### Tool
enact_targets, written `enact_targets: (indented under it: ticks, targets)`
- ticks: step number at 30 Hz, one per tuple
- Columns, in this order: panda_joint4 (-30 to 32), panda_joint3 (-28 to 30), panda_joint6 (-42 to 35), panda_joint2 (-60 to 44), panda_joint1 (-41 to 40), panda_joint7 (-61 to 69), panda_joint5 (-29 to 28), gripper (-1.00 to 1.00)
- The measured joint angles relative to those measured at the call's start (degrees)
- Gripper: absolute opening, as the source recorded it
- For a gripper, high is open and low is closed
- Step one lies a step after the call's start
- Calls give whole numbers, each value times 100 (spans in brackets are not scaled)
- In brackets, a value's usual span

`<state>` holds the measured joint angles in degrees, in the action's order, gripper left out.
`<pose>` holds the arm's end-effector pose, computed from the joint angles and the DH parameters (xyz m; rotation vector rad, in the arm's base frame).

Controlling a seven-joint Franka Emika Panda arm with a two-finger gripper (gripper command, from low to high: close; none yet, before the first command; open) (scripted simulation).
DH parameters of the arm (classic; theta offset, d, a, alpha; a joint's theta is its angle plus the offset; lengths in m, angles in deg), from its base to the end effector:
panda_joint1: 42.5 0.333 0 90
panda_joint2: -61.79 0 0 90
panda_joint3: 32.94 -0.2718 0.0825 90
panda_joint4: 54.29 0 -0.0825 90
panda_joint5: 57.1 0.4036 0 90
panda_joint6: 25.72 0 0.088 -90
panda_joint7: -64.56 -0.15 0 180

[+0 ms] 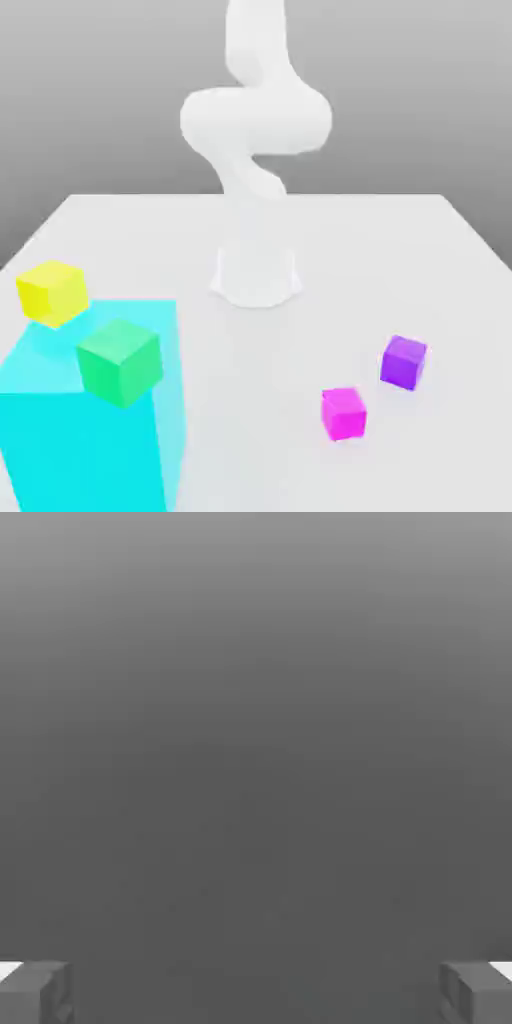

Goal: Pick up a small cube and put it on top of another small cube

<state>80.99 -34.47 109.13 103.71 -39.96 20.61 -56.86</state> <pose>0.4516 0.0339 0.5949 -2.5431 0.9254 -0.9450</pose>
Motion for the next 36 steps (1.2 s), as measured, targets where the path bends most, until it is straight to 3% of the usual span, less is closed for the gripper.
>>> enact_targets:
  ticks: [18,21,25,26,33,36]
  targets:
    - [2953,-1393,2838,-3824,2252,1678,146,0]
    - [2977,-1220,3374,-4524,2429,1311,-453,0]
    - [2840,-365,4046,-5362,3103,784,-1184,0]
    - [2812,-183,4192,-5534,3268,737,-1249,-100]
    - [2808,-141,4213,-5561,3306,710,-1282,-100]
    - [2898,-553,3814,-5069,3001,1012,-869,-100]
